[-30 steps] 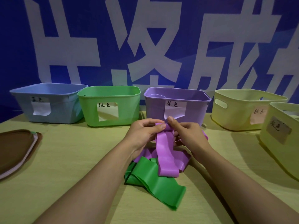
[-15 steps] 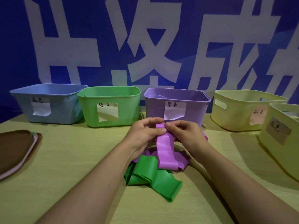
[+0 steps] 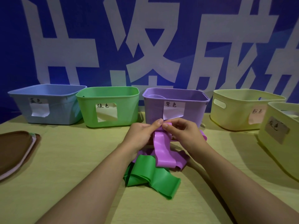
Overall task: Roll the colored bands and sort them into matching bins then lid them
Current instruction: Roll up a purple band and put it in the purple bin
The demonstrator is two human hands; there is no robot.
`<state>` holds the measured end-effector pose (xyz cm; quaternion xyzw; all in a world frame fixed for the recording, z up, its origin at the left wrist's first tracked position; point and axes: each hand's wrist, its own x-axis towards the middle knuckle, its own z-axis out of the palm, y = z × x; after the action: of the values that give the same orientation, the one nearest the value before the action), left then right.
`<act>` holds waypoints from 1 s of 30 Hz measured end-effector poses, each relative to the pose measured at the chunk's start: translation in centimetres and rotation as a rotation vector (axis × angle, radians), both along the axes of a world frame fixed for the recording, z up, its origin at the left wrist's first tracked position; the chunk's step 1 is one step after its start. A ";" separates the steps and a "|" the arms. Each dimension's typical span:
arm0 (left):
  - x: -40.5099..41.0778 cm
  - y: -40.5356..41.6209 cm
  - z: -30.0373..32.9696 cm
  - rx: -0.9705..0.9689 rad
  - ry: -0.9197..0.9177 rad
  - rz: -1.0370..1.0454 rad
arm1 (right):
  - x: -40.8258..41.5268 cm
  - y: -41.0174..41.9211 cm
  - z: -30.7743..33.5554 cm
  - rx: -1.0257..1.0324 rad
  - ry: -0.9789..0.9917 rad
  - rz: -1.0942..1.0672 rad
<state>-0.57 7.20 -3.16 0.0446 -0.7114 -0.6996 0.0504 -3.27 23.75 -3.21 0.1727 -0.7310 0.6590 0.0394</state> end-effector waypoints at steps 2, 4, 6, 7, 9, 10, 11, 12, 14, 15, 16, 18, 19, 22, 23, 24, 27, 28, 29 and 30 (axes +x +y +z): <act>0.2 0.0 0.2 0.020 -0.001 0.000 | 0.0 0.0 -0.1 0.010 -0.015 0.002; 0.1 0.1 0.3 0.053 0.007 -0.008 | 0.1 0.0 -0.1 0.015 -0.051 0.014; 0.1 0.1 0.5 0.092 0.023 -0.010 | 0.5 -0.1 0.2 0.036 -0.107 0.034; 0.1 0.1 0.5 0.114 0.029 -0.014 | 0.8 -0.1 0.3 0.055 -0.130 0.031; 0.2 0.2 0.6 0.131 0.031 -0.041 | 1.0 -0.1 0.6 0.063 -0.160 -0.003; 0.3 0.2 0.6 0.128 0.030 -0.057 | 1.0 -0.1 0.8 0.060 -0.166 -0.027; 0.4 0.2 0.7 0.123 0.028 -0.069 | 1.0 -0.1 0.9 0.062 -0.163 -0.049; 0.4 0.3 0.7 0.118 0.031 -0.077 | 1.0 0.0 0.9 0.069 -0.151 -0.067; 0.4 0.4 0.7 0.109 0.040 -0.085 | 1.0 0.0 0.9 0.082 -0.126 -0.084; 0.4 0.4 0.7 0.108 0.042 -0.089 | 1.0 0.0 0.9 0.079 -0.116 -0.084; 0.4 0.4 0.7 0.109 0.045 -0.096 | 1.0 0.1 0.9 0.071 -0.104 -0.080; 0.4 0.3 0.8 0.106 0.050 -0.100 | 1.0 0.0 0.9 0.062 -0.075 -0.073; 0.4 0.3 0.8 0.107 0.052 -0.099 | 1.0 0.0 0.9 0.054 -0.063 -0.070; 0.3 0.1 0.8 0.127 0.066 -0.110 | 0.8 0.0 0.8 -0.002 -0.046 -0.042; 0.4 0.1 0.9 0.143 0.069 -0.120 | 0.8 -0.1 0.8 -0.029 -0.044 -0.032; 0.4 0.2 0.9 0.159 0.071 -0.130 | 0.8 -0.1 0.8 -0.061 -0.043 -0.021; 0.6 0.3 1.1 0.186 0.072 -0.142 | 0.6 -0.2 0.8 -0.099 -0.035 -0.001; 0.5 0.3 1.1 0.188 0.075 -0.142 | 0.5 -0.2 0.7 -0.093 -0.025 0.001; 0.5 0.3 1.1 0.194 0.072 -0.142 | 0.5 -0.2 0.7 -0.090 -0.018 0.005; 0.5 0.3 1.1 0.200 0.071 -0.146 | 0.3 -0.1 0.6 -0.092 -0.013 0.010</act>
<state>-0.05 7.53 -2.08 -0.0273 -0.6370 -0.7701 0.0197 -2.94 23.61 -2.63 0.1702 -0.6991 0.6933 0.0392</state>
